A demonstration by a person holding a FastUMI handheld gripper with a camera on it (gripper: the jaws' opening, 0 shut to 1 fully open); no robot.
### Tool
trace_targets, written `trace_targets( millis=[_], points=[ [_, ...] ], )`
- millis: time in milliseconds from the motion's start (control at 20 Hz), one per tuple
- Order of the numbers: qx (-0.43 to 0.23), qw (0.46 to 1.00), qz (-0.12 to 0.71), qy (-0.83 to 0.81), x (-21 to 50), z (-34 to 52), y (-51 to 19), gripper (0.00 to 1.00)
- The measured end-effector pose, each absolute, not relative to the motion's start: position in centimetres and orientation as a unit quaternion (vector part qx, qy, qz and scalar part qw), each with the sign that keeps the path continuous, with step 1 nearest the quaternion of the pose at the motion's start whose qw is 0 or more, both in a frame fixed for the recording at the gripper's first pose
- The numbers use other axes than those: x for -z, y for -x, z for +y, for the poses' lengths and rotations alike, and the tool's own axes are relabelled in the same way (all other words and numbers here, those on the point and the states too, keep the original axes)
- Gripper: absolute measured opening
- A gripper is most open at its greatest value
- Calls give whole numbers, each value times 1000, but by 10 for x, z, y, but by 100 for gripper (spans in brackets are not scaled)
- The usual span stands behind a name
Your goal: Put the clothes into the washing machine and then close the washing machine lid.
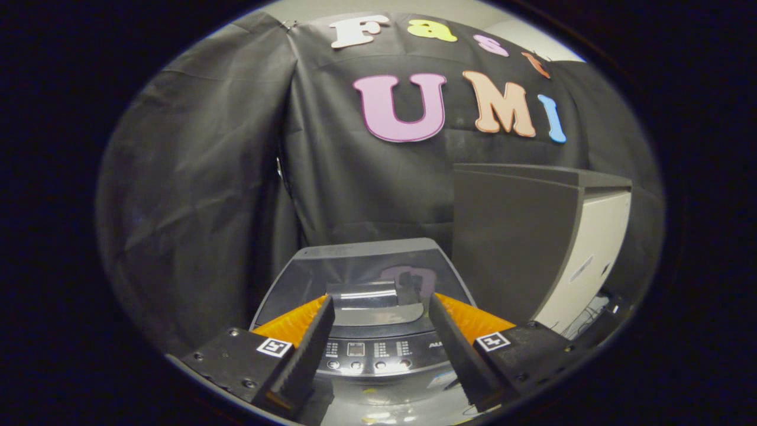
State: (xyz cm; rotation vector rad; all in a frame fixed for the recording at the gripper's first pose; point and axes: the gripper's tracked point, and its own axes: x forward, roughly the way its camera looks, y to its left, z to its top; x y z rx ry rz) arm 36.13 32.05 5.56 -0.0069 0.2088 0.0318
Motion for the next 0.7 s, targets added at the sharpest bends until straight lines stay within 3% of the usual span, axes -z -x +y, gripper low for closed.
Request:
trace_targets(
  millis=[700],
  points=[
    [-43,998,17,42,-113,279,-294,97]
  ],
)
